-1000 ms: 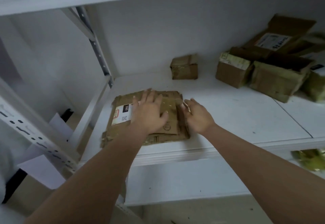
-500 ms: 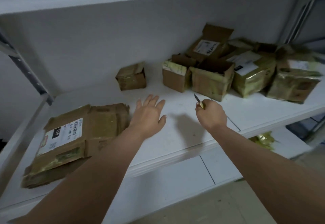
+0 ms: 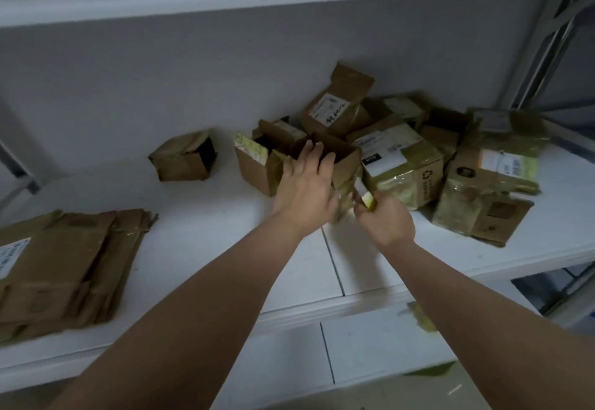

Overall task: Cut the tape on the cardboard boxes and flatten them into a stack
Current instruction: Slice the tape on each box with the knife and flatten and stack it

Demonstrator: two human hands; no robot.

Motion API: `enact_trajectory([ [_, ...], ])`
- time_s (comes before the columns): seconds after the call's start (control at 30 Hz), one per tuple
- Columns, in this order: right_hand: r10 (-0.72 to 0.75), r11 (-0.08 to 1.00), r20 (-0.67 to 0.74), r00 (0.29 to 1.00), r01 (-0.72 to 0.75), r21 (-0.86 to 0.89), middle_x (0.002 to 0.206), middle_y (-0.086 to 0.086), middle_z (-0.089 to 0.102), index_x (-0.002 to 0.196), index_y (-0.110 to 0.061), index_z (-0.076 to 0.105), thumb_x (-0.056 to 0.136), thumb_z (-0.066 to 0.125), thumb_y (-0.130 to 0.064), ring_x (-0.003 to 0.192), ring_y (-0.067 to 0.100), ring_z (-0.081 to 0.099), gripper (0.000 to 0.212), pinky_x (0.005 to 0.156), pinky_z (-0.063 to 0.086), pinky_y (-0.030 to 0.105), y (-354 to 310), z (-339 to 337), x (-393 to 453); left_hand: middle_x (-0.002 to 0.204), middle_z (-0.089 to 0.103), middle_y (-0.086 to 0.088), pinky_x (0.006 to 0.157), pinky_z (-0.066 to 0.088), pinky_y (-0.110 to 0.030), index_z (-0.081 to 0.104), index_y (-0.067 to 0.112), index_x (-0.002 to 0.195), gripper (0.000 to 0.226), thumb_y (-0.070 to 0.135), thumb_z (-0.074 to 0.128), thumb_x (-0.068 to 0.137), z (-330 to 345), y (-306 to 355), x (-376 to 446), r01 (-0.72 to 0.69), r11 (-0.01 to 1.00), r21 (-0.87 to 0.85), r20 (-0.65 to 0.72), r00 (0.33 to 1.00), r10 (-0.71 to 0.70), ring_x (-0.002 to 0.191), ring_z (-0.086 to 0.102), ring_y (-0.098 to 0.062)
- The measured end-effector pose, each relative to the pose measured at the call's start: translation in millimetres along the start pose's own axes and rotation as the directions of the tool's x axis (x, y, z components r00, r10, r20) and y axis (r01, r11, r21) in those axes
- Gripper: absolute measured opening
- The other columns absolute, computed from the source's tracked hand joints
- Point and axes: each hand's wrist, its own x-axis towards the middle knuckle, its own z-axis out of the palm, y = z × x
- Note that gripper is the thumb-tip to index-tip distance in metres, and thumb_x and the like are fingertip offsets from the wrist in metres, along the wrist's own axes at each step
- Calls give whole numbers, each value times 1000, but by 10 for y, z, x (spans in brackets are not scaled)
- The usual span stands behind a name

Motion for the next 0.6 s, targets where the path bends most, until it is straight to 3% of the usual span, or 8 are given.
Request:
enact_trajectory([
  [0.1,-45,998,51,998,43,47,75,6,59,84,-14,56,86,59,-23,76,30,58,11,61,41,30,142,-22,120,143,44,-12,114,23,-50,27,14,147,65,39,54,93,101,161,154,150,988,27,30,988,-151,138,33,-30],
  [0.23,-71,996,110,991,65,62,84,11,61,97,-9,59,87,56,-18,86,34,60,13,73,48,36,255,-31,189,118,63,-3,108,29,-49,45,21,131,37,29,52,95,102,147,86,258,966,-4,25,966,-258,114,54,-28],
  [0.37,-76,993,94,993,67,97,91,16,63,100,-6,60,88,55,-14,90,36,60,15,73,46,35,284,-19,230,92,64,2,107,26,-48,48,24,103,11,24,54,93,11,-47,-145,272,961,-42,62,961,-269,94,60,-25],
  [0.47,-81,991,103,991,69,115,89,15,60,98,-6,58,90,54,-14,90,35,58,12,70,43,33,219,42,208,79,57,3,111,19,-47,40,23,89,16,21,56,91,-81,-193,-361,324,944,-57,138,939,-314,82,53,-20],
  [0.6,-146,985,137,980,132,110,83,8,53,100,-6,57,90,54,-15,88,34,57,14,67,41,32,66,138,174,82,57,1,113,14,-48,41,19,87,12,25,51,89,-184,-579,-828,445,890,99,183,871,-455,89,59,-25],
])
